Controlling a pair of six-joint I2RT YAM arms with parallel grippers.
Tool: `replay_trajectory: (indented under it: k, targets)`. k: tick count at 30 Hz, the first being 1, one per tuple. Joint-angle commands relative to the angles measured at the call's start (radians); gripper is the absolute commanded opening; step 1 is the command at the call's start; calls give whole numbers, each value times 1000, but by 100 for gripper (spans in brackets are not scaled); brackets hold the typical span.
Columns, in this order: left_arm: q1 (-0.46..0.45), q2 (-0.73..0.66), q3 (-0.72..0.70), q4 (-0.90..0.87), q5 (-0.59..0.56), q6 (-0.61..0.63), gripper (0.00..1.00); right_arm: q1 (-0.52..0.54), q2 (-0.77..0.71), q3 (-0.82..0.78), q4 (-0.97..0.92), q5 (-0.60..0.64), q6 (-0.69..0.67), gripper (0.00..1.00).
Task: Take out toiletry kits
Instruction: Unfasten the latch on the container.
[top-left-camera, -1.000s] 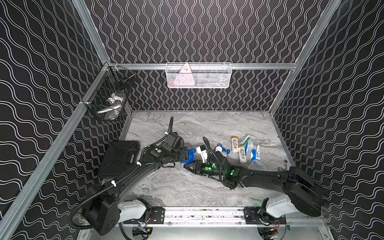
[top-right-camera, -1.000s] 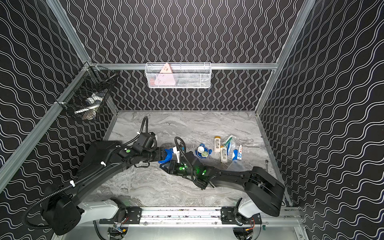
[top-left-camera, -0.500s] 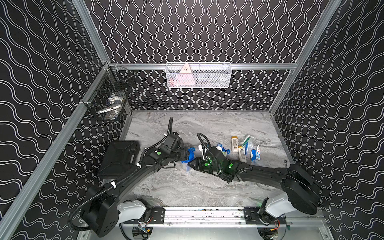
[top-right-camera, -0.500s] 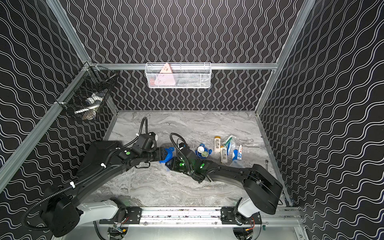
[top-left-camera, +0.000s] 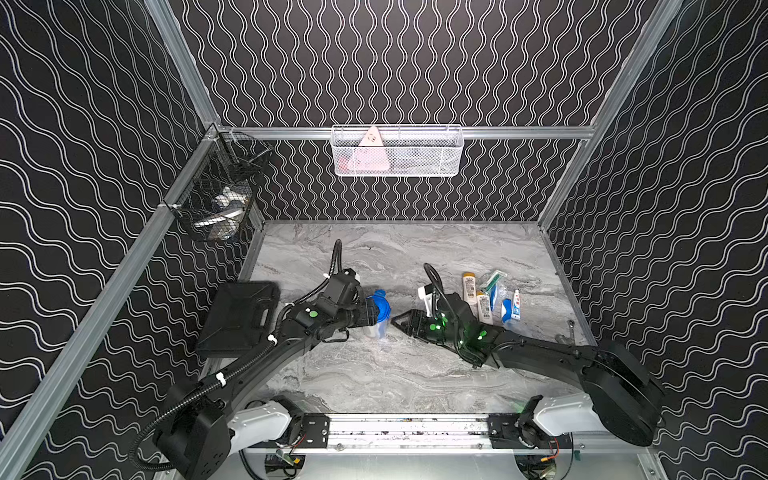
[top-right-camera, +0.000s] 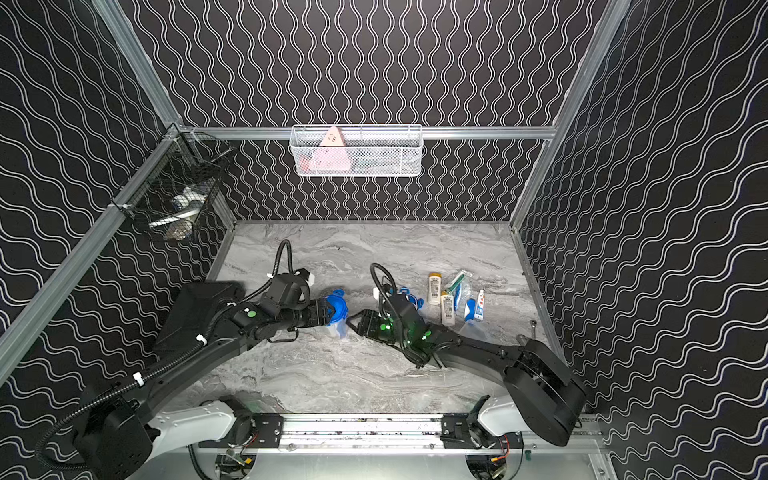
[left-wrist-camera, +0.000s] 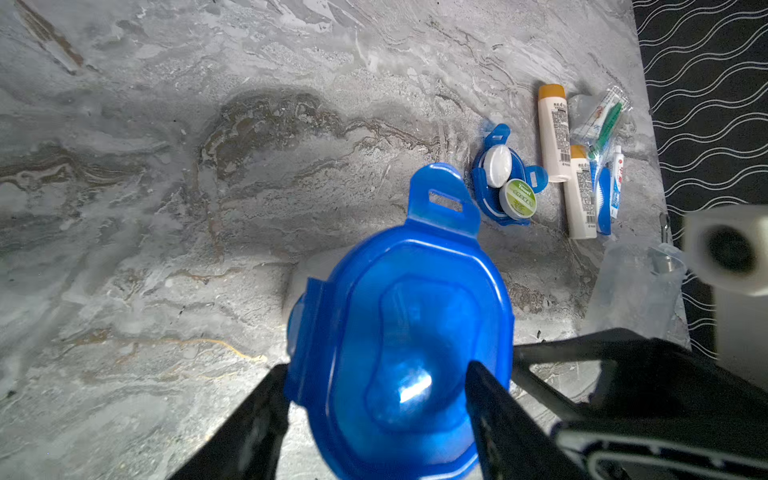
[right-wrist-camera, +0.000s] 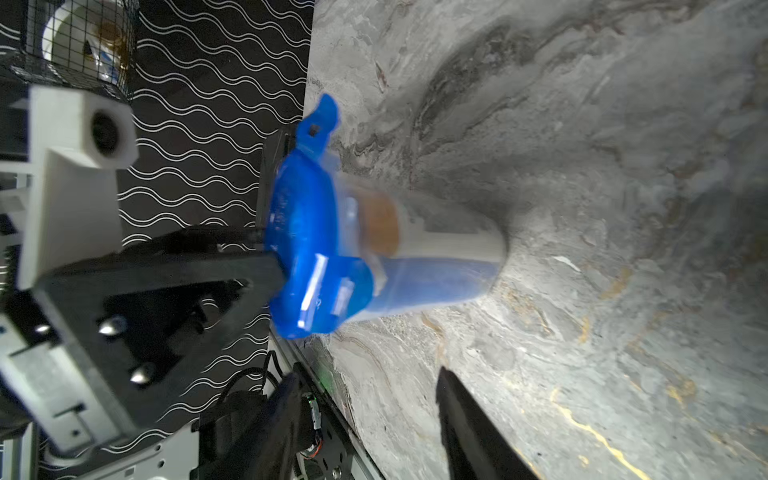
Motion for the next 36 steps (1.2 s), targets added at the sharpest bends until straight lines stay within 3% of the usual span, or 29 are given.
replay_trajectory:
  k: [1, 5, 11, 19, 27, 32, 36]
  targets:
    - [3, 21, -6, -157, -53, -2, 67, -28, 70, -62, 430, -124, 145, 57]
    - [2, 7, -20, -167, -64, -5, 67, -36, 228, -77, 722, -184, 270, 52]
    - [2, -3, -51, -159, -64, -13, 67, -37, 350, -87, 942, -181, 357, 51]
    - [2, 12, -51, -157, -61, -18, 65, -37, 297, -119, 886, -129, 319, 62]
    - [2, 19, -64, -152, -61, -19, 65, -40, 411, -64, 928, -156, 371, 44]
    - [3, 24, -70, -151, -63, -19, 64, -42, 429, -45, 934, -164, 370, 45]
    - [2, 30, -83, -147, -64, -20, 64, -45, 415, -32, 894, -164, 354, 34]
